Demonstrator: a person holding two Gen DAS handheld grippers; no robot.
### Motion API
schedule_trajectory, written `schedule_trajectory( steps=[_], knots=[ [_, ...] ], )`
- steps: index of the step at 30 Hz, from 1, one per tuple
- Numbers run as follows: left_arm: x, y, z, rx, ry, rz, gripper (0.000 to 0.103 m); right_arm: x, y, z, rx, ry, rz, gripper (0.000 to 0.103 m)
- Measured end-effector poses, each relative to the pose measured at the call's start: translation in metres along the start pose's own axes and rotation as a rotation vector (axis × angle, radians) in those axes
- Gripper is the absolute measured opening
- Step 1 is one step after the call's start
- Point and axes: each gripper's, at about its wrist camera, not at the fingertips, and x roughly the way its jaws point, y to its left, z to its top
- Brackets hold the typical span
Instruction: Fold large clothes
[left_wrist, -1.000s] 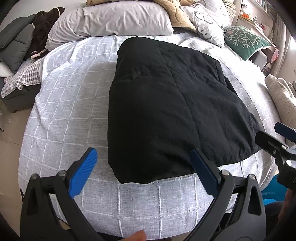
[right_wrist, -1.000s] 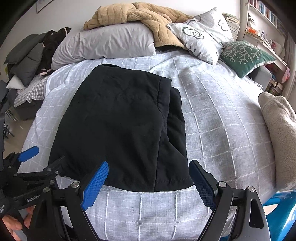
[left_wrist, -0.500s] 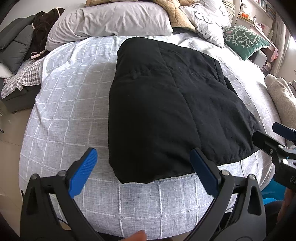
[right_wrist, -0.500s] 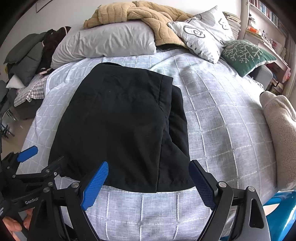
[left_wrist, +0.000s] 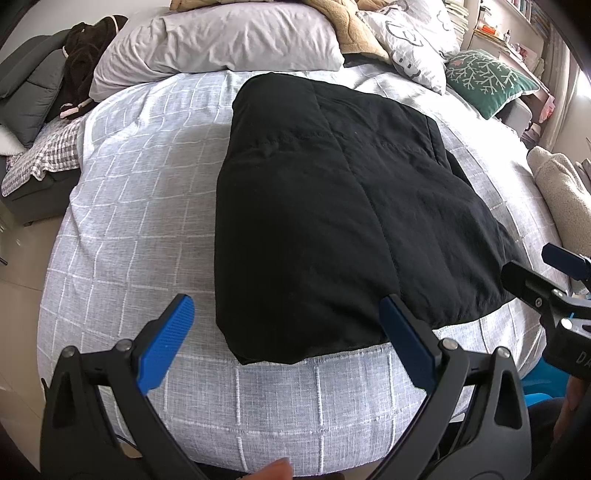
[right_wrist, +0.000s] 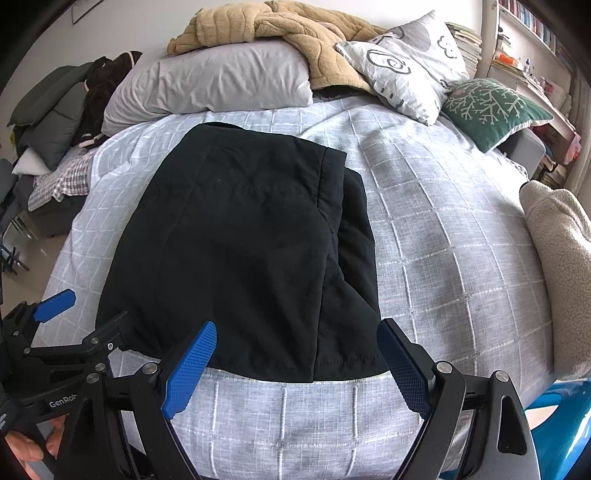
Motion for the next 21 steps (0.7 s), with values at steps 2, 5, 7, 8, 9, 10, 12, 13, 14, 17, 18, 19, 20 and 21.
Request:
schedule_trajectory(
  steps=[2,5,7,8,9,10,12,13,14,17,18,19,20,21],
  knots=[
    [0.0,0.0003,0.0001,0.001,0.0,0.0,0.1,-0.0001,0.0002,-0.0001,0.0,0.0,0.0,0.09],
    [-0.0002,0.0,0.0003,0.001,0.001,-0.001,0.1,0.0,0.0003,-0.0002,0.0,0.0,0.0,0.09],
    [-0.0003,-0.0006,-0.0002,-0.001,0.0,0.0,0.1,-0.0001,0.0002,0.0,0.001,0.0,-0.001,0.09],
    [-0.0003,-0.0006,-0.0001,-0.001,0.0,-0.001,0.1,-0.0002,0.0002,-0.0001,0.0,0.0,-0.001,0.09],
    [-0.0003,-0.0005,-0.0002,-0.001,0.0,0.0,0.1,-0.0001,0.0001,0.0001,0.0,0.0,0.0,0.09],
    [-0.0003,-0.0003,-0.0001,-0.001,0.0,0.0,0.1,-0.0001,0.0001,0.0001,0.001,0.0,0.0,0.09],
    [-0.0002,-0.0008,-0.0002,-0.001,0.0,-0.001,0.1,0.0,-0.0001,0.0002,0.0,0.0,0.0,0.09],
    [-0.0001,-0.0012,-0.0003,-0.001,-0.001,-0.001,0.1,0.0001,0.0,0.0001,0.0,0.001,-0.001,0.09],
    [-0.0001,-0.0008,-0.0002,0.0,0.0,-0.001,0.1,0.0003,0.0,-0.0001,0.0,0.001,-0.001,0.09],
    [-0.0005,-0.002,-0.0005,-0.001,0.0,0.0,0.1,0.0005,0.0,-0.0004,0.0,0.001,-0.001,0.09],
    [-0.0006,-0.0025,-0.0006,-0.001,0.0,0.0,0.1,0.0005,-0.0001,-0.0002,0.0,0.001,0.0,0.09],
    [-0.0006,-0.0026,-0.0007,-0.001,0.0,0.0,0.1,0.0006,0.0,-0.0005,-0.001,0.001,0.0,0.09],
    [-0.0006,-0.0029,-0.0006,0.0,0.0,0.0,0.1,0.0005,0.0,-0.0003,0.0,0.001,0.0,0.09],
    [-0.0008,-0.0027,-0.0009,-0.002,0.0,0.0,0.1,0.0005,0.0001,-0.0005,-0.001,0.001,-0.001,0.09]
  ],
)
